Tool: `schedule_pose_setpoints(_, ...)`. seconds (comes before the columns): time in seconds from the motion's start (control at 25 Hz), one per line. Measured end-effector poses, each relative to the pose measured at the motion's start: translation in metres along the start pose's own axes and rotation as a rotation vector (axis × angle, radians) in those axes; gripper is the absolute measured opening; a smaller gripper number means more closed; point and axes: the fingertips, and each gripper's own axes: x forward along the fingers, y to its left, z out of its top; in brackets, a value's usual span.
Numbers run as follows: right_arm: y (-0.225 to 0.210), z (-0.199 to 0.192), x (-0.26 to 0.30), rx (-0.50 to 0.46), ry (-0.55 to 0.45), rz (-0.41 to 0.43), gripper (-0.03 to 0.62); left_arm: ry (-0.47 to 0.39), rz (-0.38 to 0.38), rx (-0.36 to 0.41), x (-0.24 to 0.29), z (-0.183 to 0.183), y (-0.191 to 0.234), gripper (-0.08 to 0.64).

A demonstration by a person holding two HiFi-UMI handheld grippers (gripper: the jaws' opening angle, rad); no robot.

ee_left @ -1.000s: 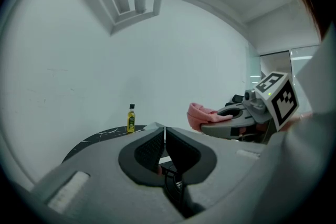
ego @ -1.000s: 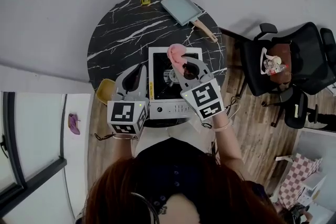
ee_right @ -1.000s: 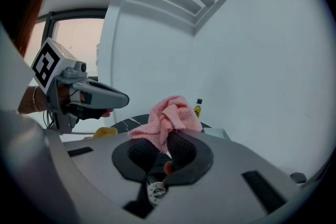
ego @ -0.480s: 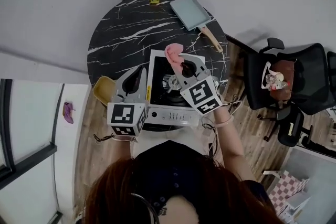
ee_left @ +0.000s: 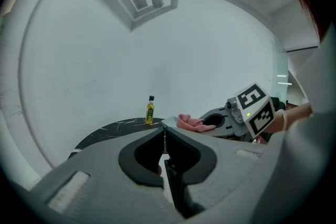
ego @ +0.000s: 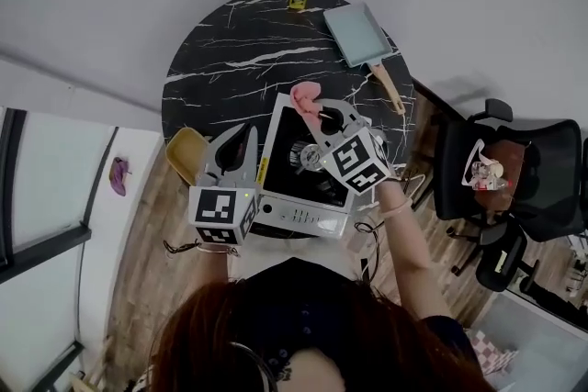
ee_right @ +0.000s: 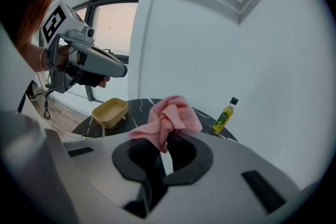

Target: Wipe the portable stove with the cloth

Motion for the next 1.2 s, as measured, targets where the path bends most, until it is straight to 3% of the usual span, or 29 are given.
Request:
schedule_pose_setpoints(0.52,0.008,-0.022,0.053,-0.09,0.057,0.161,0.035,0.042,0.042,-0.034,-0.001,-0.023,-0.001,0.014)
schedule_pose_setpoints(1.2,0.016,-0.046,0.093,-0.165,0.11,0.308,0.035,0.102,0.046,-0.058,-0.011,-0.049,-0.014,0.014)
